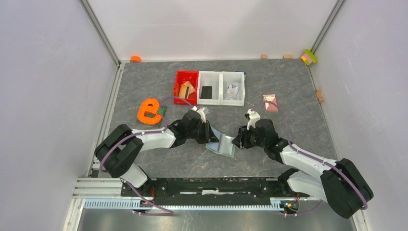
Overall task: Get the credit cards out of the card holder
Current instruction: Place the credit card in the storage box, then remove the credit card from the card holder.
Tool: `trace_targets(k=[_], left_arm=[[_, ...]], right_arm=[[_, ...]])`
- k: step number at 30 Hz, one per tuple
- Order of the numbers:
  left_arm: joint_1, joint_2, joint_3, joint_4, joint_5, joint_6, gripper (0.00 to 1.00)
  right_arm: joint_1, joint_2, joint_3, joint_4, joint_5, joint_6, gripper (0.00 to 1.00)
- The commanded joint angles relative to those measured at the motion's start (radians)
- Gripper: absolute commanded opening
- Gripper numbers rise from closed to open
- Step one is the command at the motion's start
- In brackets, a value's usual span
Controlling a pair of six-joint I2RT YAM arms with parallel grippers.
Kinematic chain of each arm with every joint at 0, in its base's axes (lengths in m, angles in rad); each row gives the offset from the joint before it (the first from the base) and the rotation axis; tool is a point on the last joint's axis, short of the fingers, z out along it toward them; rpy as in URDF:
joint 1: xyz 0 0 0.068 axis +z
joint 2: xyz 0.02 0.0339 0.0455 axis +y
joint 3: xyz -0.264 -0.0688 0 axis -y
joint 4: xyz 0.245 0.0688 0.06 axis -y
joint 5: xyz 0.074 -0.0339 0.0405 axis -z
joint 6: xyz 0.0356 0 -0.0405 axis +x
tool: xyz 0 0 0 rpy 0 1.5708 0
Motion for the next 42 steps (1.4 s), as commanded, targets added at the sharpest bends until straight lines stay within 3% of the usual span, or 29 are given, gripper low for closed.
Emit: trace_targets(k=[1,9,15,20,31,38,42], left_arm=[[-0.018,-0.034,-0.008,-0.054,-0.006,0.002,0.2],[-0.045,-0.009,0.013,-0.068,-0.022,0.0,0.2],[-0.07,-0.005,0.042,-0.114,-0.045,0.014,0.2],[-0.076,-0.011,0.057,-0.114,-0.01,0.018,0.28],[-0.076,-0.077,0.03,-0.156,0.014,0.044,0.41],[-0.075,-0.143,0.025,-0.211,-0.035,0.066,0.34],[-0.074,-0.14,0.022,-0.244,-0.036,0.073,0.21]], right_arm=[[0.02,-0.03,-0.096,0.173,-0.027,0.111,0.49],[0.082,0.004,-0.163,0.312,-0.074,0.181,0.36],[0.128,0.051,-0.143,0.311,-0.034,0.178,0.2],[0.141,0.111,-0.113,0.254,-0.009,0.152,0.13],[0.144,0.122,-0.133,0.255,0.019,0.16,0.12],[0.146,0.126,-0.121,0.251,0.022,0.16,0.11],[0.149,0.126,-0.112,0.245,0.022,0.16,0.11]])
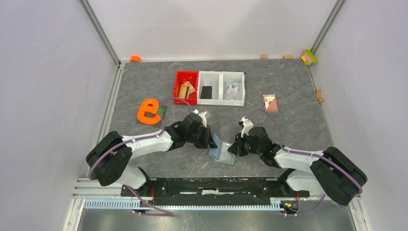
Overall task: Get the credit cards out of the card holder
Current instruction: Remove the credit card from the card holder.
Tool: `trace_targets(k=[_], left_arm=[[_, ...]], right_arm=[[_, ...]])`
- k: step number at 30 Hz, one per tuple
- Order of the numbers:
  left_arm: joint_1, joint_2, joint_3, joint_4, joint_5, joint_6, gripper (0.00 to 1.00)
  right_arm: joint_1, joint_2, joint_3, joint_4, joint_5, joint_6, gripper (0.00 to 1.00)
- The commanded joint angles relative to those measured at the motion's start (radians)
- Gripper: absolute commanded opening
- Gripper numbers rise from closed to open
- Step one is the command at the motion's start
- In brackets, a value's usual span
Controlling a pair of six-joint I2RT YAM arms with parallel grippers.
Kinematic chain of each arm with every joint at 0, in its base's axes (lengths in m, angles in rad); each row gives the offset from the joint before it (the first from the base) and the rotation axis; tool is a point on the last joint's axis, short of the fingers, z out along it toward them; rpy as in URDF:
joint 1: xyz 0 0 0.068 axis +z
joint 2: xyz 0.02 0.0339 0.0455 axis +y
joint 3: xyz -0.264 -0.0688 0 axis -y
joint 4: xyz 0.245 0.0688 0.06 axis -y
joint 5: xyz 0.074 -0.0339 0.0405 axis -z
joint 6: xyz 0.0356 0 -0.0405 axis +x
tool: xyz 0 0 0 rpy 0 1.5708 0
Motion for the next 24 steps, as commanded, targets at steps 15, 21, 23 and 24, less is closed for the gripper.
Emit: trace_targets(k=[15,21,23,24], left_arm=[[0.003,0.021,-0.067,0.302,0.214,-0.072,0.09],[0.003,0.037,-0.073,0.354,0.232,-0.088,0.05],[0.003,0.042,-0.074,0.358,0.235,-0.09,0.04],[0.003,0.044,-0.073,0.364,0.237,-0.092,0.03]], right_arm=[[0.018,0.031,0.021,-0.013,0.029,-0.005,0.09],[0.025,0.035,0.018,-0.004,0.025,-0.001,0.09],[0.025,0.036,0.016,0.0,0.022,0.001,0.09],[0.025,0.036,0.015,0.002,0.021,0.001,0.09]])
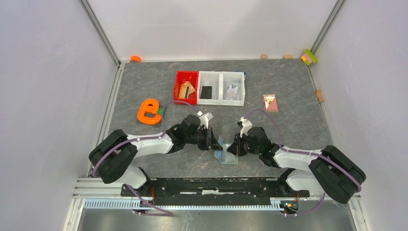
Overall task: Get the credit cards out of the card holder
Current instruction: Remove the credit card from the card holder.
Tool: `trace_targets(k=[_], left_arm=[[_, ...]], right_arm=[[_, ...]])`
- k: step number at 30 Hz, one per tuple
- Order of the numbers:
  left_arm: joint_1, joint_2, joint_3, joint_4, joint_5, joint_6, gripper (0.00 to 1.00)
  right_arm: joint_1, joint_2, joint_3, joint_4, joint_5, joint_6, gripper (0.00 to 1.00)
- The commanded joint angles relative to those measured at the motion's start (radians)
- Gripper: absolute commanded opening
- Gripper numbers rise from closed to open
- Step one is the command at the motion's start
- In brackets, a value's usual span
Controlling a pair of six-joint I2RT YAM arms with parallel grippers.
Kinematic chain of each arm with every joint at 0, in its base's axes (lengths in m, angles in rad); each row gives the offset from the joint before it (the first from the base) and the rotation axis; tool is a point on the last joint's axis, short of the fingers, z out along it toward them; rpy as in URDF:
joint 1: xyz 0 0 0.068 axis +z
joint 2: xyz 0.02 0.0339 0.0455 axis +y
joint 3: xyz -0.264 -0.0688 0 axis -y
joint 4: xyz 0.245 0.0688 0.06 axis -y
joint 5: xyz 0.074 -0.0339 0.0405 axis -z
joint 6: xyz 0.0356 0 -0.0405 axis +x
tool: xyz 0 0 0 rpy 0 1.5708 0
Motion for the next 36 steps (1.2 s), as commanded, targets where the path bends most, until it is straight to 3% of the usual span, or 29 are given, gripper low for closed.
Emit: trace_targets(k=[1,9,13,15,18,21,24,29,32,36], left_arm=[[-0.002,0.013,0.004,0.12,0.066,-0.041,0.03],[-0.005,0.086,-0.005,0.294,0.181,-0.105,0.02],[-0.005,0.095,-0.013,0.291,0.17,-0.097,0.02],[-0.005,0.081,-0.008,0.223,0.133,-0.071,0.02],[-0.005,0.028,0.035,-0.042,-0.002,0.027,0.02],[-0.003,-0.036,0.047,-0.191,-0.1,0.075,0.02],[-0.003,-0.067,0.041,-0.233,-0.128,0.082,0.02],[-0.005,-0.06,0.008,-0.196,-0.131,0.065,0.02],[-0.005,-0.053,0.001,-0.192,-0.142,0.07,0.02],[-0.005,-0.048,0.001,-0.218,-0.162,0.087,0.02]], right_arm=[[0.008,0.018,0.008,-0.01,0.011,0.003,0.08],[0.009,0.038,-0.031,0.082,-0.032,0.035,0.12],[0.009,0.059,-0.036,0.107,-0.051,0.045,0.12],[0.004,0.02,-0.036,0.053,0.012,0.027,0.12],[-0.008,-0.096,-0.035,-0.064,0.114,-0.021,0.19],[-0.014,-0.199,-0.013,-0.196,0.196,-0.073,0.27],[-0.016,-0.272,-0.005,-0.3,0.28,-0.097,0.41],[-0.018,-0.345,-0.038,-0.359,0.246,-0.035,0.88],[-0.018,-0.346,-0.075,-0.311,0.136,0.022,0.93],[-0.019,-0.338,-0.116,-0.224,0.045,0.11,0.91]])
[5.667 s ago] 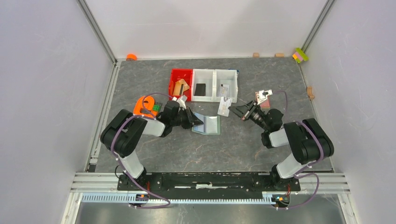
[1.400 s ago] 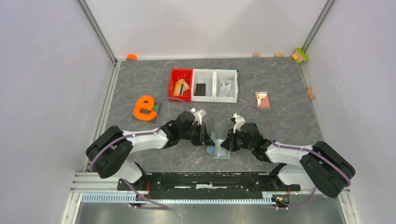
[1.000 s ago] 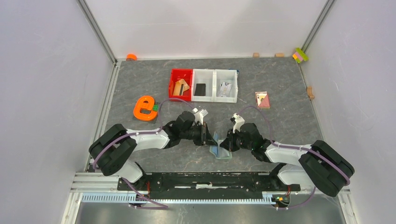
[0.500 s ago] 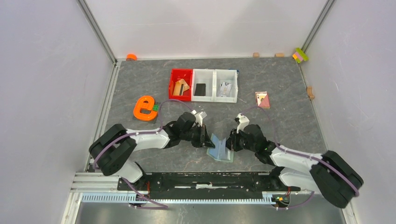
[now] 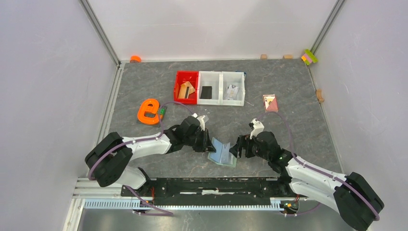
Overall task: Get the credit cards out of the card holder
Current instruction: Remove the credit card from the card holder.
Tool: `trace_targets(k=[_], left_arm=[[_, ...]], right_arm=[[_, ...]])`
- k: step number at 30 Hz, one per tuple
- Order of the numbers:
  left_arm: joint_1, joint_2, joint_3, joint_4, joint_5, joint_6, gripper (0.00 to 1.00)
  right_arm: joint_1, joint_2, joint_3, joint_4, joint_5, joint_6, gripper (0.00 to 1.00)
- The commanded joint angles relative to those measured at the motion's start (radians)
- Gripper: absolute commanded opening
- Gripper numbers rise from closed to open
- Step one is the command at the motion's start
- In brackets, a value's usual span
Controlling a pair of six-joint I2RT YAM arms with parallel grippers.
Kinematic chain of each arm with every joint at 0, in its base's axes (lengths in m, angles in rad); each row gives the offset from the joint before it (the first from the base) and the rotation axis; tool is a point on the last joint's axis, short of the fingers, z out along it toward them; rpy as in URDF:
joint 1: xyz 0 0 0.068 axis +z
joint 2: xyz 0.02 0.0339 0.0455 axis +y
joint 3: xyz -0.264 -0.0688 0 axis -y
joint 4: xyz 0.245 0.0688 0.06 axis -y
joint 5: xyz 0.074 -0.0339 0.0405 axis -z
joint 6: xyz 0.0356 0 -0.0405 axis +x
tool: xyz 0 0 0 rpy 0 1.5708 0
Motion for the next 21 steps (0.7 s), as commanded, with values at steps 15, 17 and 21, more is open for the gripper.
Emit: trace_targets(k=[15,17,21], left_arm=[[-0.003,-0.013,-0.004,-0.049,-0.075,0.073,0.02],[-0.003,-0.016,-0.005,-0.048,-0.075,0.076,0.02],[-0.003,-0.015,-0.002,-0.049,-0.067,0.078,0.02]], right_arm=[[-0.046,-0.242,-0.165,-0.055,-0.046,0.239,0.82],[-0.048,-0.24,-0.174,-0.026,-0.089,0.242,0.82],[-0.05,-0.208,-0.257,0.081,-0.167,0.286,0.85]])
